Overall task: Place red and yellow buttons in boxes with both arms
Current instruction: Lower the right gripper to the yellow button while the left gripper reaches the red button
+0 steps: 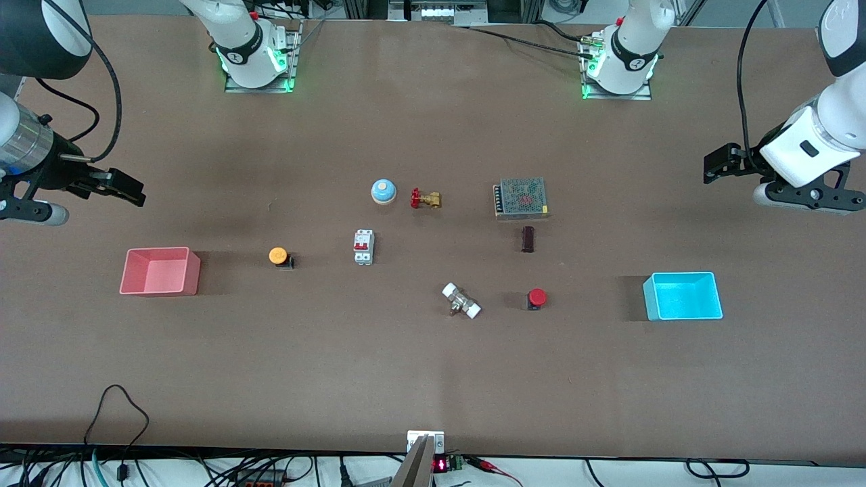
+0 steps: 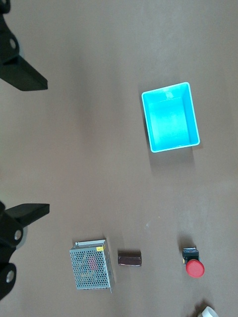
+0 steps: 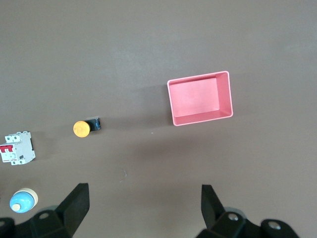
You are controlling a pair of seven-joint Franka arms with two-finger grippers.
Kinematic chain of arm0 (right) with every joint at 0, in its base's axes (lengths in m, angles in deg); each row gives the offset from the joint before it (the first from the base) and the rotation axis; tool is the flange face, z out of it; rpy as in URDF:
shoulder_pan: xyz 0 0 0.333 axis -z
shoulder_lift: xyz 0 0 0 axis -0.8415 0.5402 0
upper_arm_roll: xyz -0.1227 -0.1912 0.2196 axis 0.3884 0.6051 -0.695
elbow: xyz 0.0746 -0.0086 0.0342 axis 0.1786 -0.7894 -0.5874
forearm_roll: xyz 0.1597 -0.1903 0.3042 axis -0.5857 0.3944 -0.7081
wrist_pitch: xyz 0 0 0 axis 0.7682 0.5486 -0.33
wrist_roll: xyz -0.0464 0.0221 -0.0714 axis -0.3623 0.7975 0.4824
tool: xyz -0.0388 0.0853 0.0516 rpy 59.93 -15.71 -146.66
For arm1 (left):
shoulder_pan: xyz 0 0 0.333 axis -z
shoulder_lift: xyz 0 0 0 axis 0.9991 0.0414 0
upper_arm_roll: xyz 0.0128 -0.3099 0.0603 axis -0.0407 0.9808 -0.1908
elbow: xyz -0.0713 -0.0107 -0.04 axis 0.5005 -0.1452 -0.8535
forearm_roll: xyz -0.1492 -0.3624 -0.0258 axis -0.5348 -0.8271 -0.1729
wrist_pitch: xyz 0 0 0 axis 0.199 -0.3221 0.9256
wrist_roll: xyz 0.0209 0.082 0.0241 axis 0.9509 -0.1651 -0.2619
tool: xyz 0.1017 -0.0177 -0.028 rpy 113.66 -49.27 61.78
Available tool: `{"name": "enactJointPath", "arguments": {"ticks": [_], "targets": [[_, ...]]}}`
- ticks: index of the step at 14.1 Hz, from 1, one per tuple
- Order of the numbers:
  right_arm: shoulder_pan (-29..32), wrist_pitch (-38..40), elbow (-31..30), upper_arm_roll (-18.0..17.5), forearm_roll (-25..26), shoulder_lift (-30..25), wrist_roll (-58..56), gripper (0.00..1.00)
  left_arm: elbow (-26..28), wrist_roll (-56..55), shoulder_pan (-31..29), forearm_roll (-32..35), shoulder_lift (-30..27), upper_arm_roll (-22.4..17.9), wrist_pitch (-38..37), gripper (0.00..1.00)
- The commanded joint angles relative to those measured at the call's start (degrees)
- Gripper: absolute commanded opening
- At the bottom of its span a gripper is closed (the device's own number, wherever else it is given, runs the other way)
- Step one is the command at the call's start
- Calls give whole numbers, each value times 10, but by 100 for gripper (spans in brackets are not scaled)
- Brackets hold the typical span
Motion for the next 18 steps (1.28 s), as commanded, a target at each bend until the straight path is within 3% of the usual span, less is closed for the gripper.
{"name": "enactJointPath", "arguments": {"ticks": [1, 4, 10, 12, 15, 18], "targets": [[4, 10, 7, -1, -9, 1, -7, 100, -17, 0, -4, -1, 7, 2, -14, 100], [-1, 8, 7, -2, -10, 6, -2, 100, -17, -1, -4, -1, 7, 2, -14, 100], [-1, -36, -46, -45, -9, 44, 4, 100, -17, -45, 7, -10, 12, 5, -55, 100], [0, -120, -119, -59, -9, 43, 4, 100, -18, -80, 24, -9, 45, 29, -31, 100], [-1, -242, -214, -74, -9, 49, 18, 100, -30, -146, 44, -9, 112, 53, 71, 100], [-3, -319, -236, -94, -2, 88, 57, 100, -103, -195, 78, -9, 207, 54, 120, 100]]}}
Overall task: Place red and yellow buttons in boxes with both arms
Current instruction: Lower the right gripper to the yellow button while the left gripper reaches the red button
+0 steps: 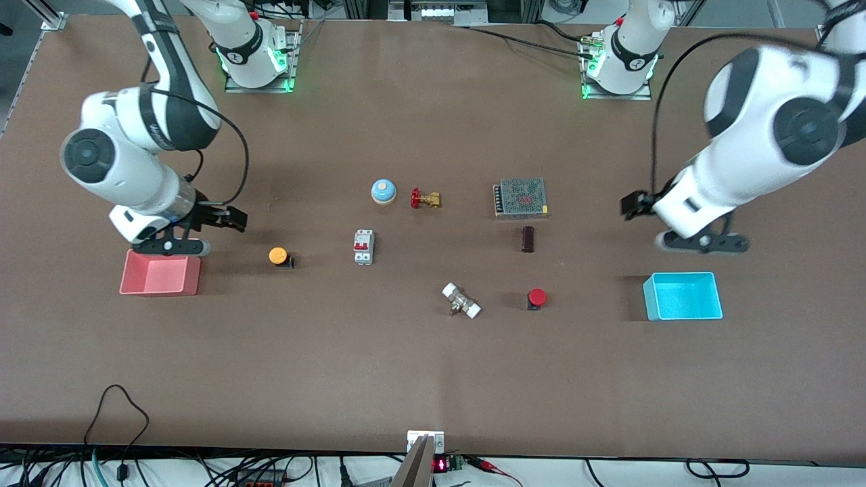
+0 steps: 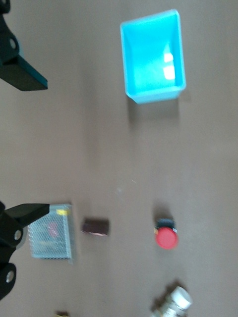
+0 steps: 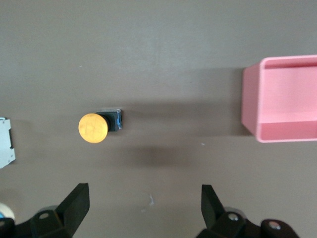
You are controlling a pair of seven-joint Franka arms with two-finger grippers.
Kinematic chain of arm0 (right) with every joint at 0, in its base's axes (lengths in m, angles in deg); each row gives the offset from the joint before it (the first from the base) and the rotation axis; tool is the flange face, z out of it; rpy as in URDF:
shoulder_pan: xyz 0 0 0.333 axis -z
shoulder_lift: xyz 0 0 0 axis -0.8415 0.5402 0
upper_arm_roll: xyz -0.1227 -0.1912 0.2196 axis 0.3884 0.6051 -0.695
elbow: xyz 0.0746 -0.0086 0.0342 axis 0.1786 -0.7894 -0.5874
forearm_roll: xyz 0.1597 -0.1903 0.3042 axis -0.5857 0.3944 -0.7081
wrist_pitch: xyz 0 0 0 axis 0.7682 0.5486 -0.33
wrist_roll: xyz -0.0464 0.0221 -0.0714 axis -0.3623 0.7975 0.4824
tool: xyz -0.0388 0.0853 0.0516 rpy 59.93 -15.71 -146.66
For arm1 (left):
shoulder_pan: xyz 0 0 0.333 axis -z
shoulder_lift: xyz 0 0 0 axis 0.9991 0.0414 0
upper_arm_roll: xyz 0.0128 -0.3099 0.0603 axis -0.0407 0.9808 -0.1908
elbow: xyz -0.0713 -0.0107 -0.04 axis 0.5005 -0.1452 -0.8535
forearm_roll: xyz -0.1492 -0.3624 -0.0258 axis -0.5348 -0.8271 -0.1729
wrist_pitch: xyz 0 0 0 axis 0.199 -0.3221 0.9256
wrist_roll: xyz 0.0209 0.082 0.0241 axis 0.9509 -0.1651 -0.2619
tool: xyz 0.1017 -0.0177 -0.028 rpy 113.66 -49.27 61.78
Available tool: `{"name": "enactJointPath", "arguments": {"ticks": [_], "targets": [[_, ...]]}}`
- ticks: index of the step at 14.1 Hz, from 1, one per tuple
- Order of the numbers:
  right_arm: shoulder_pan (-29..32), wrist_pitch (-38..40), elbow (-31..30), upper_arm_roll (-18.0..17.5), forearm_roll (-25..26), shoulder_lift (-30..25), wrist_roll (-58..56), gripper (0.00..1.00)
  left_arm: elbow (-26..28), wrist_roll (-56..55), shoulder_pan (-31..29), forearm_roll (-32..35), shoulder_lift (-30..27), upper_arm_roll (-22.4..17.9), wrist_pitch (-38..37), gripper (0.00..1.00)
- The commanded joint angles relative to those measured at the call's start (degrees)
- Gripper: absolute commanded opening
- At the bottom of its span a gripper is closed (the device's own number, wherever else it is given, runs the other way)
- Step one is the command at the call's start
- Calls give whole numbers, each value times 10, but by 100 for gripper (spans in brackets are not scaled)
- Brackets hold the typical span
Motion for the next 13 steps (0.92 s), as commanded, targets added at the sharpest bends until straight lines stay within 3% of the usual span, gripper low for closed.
{"name": "enactJointPath", "arguments": {"ticks": [1, 3, 5, 9, 13], "targets": [[-4, -51, -12, -15, 3, 26, 45, 100, -117, -34, 28, -4, 115, -1, 15, 100], [-19, -73, -2, -15, 13, 56, 60, 100, -187, -39, 46, 0, 194, -2, 48, 100], [-26, -82, 12, -15, 41, 80, 84, 100, -214, -42, 71, 4, 251, -8, 100, 100], [-33, -93, 41, -15, 87, 123, 128, 100, -210, -83, 93, 14, 294, -16, 186, 100], [-37, -133, 42, -15, 88, 149, 129, 100, -193, -128, 111, 48, 324, -17, 230, 100]]}}
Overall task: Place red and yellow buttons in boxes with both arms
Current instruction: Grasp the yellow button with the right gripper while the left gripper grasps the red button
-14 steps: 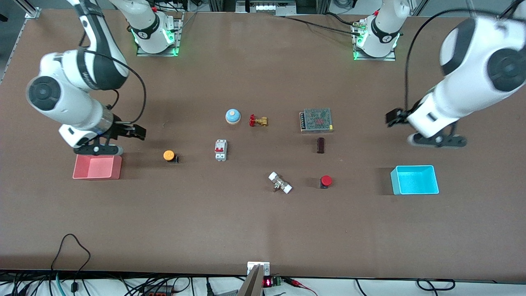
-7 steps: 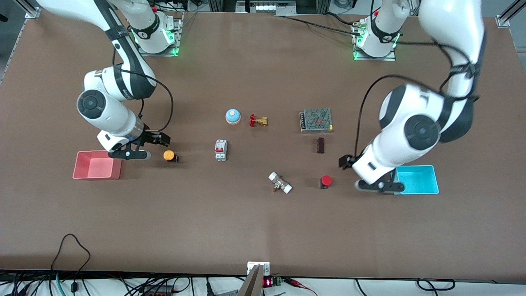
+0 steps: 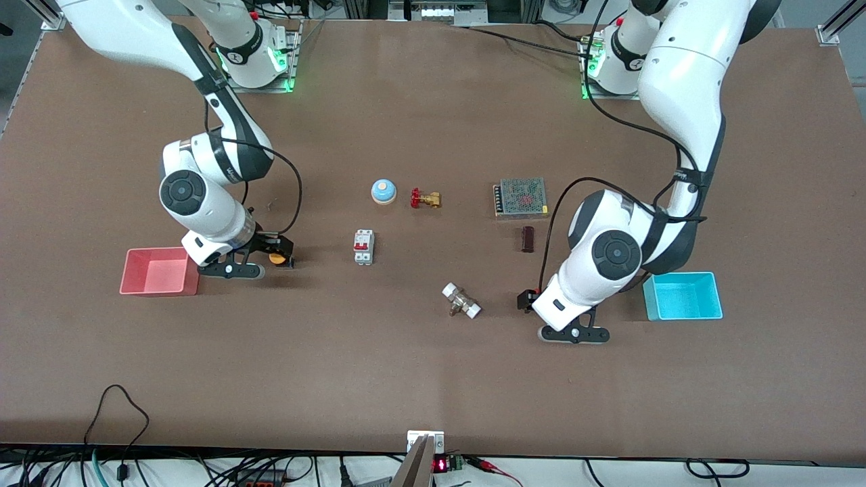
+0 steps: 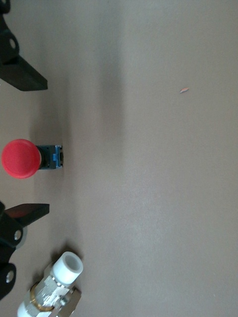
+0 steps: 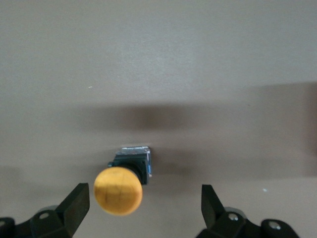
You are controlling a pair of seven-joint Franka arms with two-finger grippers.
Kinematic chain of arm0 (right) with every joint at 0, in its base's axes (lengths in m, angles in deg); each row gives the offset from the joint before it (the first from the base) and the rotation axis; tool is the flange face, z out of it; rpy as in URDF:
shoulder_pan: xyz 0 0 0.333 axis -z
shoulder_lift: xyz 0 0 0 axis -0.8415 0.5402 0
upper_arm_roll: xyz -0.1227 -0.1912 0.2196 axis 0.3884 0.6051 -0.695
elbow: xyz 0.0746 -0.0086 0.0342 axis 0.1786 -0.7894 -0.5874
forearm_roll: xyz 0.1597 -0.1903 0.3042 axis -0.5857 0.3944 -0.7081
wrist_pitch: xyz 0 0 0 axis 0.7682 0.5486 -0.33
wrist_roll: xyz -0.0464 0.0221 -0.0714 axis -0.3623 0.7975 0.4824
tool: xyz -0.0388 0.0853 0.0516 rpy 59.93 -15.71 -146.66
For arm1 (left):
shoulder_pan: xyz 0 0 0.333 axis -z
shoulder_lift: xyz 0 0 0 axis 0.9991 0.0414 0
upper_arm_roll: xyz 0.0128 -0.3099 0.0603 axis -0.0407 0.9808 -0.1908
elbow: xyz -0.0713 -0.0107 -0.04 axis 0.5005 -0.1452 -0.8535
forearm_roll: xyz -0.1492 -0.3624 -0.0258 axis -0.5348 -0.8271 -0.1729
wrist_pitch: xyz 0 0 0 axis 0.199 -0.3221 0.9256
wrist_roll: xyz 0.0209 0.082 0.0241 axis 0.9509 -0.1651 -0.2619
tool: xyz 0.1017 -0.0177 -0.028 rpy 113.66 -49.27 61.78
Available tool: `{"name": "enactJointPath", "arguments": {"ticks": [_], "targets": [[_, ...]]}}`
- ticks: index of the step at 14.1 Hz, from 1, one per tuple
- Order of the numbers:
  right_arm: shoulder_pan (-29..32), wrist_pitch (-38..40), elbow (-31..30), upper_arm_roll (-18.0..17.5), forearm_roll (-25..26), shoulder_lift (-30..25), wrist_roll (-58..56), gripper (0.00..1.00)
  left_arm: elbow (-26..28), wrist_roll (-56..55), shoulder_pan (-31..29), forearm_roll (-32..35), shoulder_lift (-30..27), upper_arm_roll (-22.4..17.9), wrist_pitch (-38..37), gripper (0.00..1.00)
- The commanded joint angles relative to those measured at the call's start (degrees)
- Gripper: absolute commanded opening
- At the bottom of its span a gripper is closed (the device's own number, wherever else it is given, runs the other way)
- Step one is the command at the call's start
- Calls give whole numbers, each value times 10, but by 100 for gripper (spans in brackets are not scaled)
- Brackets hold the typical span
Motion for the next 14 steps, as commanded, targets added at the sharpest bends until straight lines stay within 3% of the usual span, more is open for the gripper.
{"name": "enactJointPath", "arguments": {"ticks": [1, 5, 7, 9, 12, 14], "targets": [[-4, -10, 12, -2, 13, 13, 15, 100, -7, -47, 19, 35, 23, -9, 16, 100], [-4, -12, 12, -2, 30, 25, -17, 100, 31, -74, 27, 40, 33, -10, 43, 100], [-4, -16, 12, -3, 49, 34, -23, 100, 42, -74, 23, 40, 33, -10, 65, 92], [-5, -32, 12, -3, 51, 39, -27, 100, 45, -74, 24, 39, 34, -9, 67, 73], [-10, -34, 12, -3, 51, 47, -27, 100, 55, -75, 21, 39, 33, -9, 67, 31], [-11, -43, 12, -3, 51, 54, -27, 100, 55, -75, 21, 38, 31, -9, 65, 17]]}}
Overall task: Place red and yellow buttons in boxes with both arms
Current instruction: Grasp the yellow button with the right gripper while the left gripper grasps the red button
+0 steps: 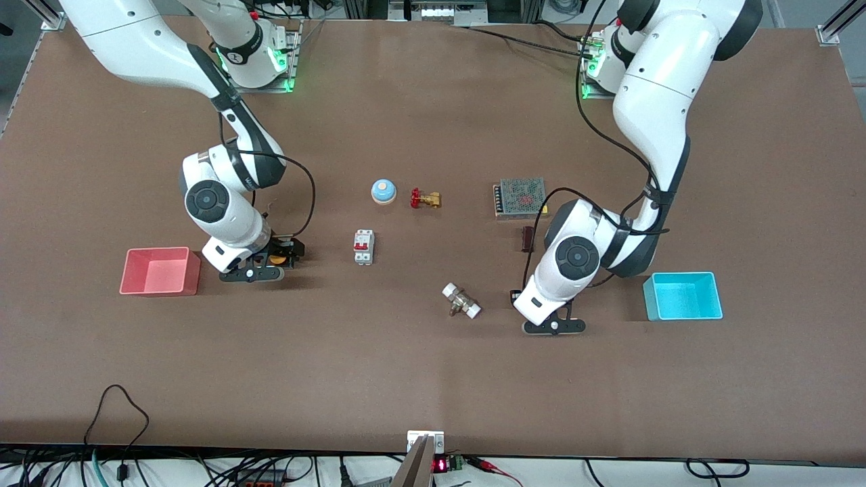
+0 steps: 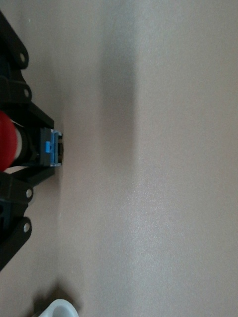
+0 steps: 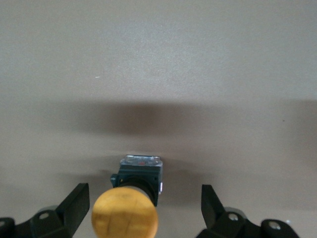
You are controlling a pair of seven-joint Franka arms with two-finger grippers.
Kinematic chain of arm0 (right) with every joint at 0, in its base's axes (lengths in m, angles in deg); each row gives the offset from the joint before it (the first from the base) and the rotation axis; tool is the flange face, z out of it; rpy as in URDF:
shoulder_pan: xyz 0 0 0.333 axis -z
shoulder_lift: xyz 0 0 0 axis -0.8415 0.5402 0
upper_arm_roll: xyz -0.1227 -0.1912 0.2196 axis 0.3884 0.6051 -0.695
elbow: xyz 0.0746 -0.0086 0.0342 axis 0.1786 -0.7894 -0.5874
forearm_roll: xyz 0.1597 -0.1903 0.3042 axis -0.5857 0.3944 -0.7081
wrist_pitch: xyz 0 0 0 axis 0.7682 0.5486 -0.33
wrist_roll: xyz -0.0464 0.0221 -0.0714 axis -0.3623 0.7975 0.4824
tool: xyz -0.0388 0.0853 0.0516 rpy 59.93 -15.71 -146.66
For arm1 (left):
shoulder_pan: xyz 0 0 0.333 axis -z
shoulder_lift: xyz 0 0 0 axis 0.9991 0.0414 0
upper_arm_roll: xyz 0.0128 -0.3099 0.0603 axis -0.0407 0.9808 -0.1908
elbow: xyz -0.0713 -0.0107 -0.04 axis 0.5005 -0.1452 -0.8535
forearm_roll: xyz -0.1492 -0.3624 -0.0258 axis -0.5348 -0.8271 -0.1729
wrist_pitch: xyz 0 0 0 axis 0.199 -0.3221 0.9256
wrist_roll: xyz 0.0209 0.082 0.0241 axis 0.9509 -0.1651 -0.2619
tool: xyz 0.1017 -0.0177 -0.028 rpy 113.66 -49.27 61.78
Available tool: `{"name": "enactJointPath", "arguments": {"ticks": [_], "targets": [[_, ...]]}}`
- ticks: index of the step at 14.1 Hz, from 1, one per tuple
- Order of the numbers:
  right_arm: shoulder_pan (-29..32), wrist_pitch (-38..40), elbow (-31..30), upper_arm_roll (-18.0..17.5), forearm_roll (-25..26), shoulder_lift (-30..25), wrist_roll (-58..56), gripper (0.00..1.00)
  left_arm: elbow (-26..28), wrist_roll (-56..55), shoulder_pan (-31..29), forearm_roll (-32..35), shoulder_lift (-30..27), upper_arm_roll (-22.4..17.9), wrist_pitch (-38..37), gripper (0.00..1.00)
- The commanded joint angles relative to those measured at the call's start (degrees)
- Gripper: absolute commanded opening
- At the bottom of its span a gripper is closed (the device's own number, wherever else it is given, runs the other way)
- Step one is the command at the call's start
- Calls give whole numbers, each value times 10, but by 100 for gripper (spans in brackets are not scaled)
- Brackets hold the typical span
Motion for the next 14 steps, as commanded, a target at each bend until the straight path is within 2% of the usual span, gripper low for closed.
{"name": "enactJointPath", "arguments": {"ticks": [1, 2, 4, 7, 8, 9, 11, 12, 14], "targets": [[-1, -15, 8, -2, 11, 16, -4, 97, 12, -6, 1, 12, -12, -4, 5, 16], [-1, -19, 8, -2, 13, 20, -5, 86, 7, -3, 0, 14, -19, -6, 1, 16], [0, -18, 13, -2, 16, 20, -28, 57, 7, -1, 0, 14, -55, -26, -14, 12], [1, -16, 27, -2, 10, 20, -25, 13, 3, 41, -18, 14, -110, -47, -88, 11], [0, -15, 27, -2, 9, 19, -22, 3, 3, 65, -34, 13, -125, -47, -116, 11], [1, -15, 27, -2, 9, 19, -21, 0, 4, 91, -46, 13, -138, -47, -140, 12], [1, -14, 27, -2, 9, 19, -21, 0, 5, 160, -85, 13, -157, -47, -183, 12], [0, -14, 27, -2, 9, 16, -21, 0, 6, 219, -121, 12, -160, -42, -188, 12], [5, 12, 27, -2, 8, -16, -23, 0, 17, 258, -156, 12, -161, -45, -190, 13]]}}
